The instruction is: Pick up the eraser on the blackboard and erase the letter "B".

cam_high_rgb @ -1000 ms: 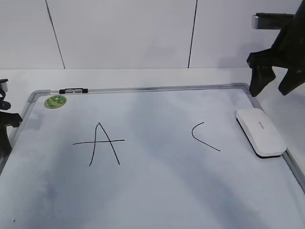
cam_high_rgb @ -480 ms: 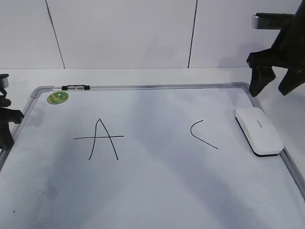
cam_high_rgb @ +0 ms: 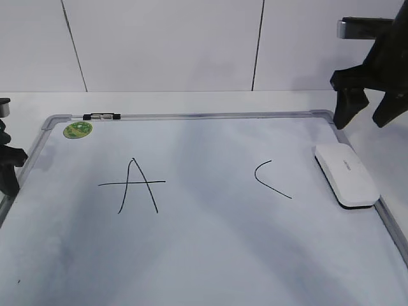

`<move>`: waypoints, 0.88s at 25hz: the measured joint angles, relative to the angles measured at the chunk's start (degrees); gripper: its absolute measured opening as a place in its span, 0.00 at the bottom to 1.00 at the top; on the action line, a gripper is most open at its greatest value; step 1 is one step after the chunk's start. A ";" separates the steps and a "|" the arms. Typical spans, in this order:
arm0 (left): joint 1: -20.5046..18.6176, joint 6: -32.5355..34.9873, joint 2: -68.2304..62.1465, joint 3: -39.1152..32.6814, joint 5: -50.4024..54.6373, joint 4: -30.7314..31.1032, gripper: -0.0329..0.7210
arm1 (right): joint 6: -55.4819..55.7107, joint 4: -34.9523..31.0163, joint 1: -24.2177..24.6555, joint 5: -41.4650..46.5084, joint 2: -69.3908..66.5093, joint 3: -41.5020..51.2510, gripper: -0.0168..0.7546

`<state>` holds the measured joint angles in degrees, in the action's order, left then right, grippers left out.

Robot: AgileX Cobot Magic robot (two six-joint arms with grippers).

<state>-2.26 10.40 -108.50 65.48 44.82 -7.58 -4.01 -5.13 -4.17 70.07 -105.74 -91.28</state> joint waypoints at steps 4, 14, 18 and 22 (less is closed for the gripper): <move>0.00 0.10 1.12 -0.60 -0.75 0.58 0.43 | 0.00 0.00 0.00 0.00 0.00 0.00 0.78; 0.00 -0.03 10.77 -0.83 5.77 1.40 0.43 | 0.25 -1.07 0.00 0.13 0.00 0.00 0.78; 0.00 -1.36 14.14 -0.86 14.75 1.48 0.41 | 0.47 -3.02 0.00 0.13 1.66 0.60 0.78; 0.00 -2.41 18.64 -0.86 21.76 1.33 0.37 | 0.47 -3.02 0.00 0.13 7.16 4.25 0.78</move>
<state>-2.26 7.99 -89.86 64.62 66.58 -6.24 -3.54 -8.15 -4.17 70.20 -98.58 -87.03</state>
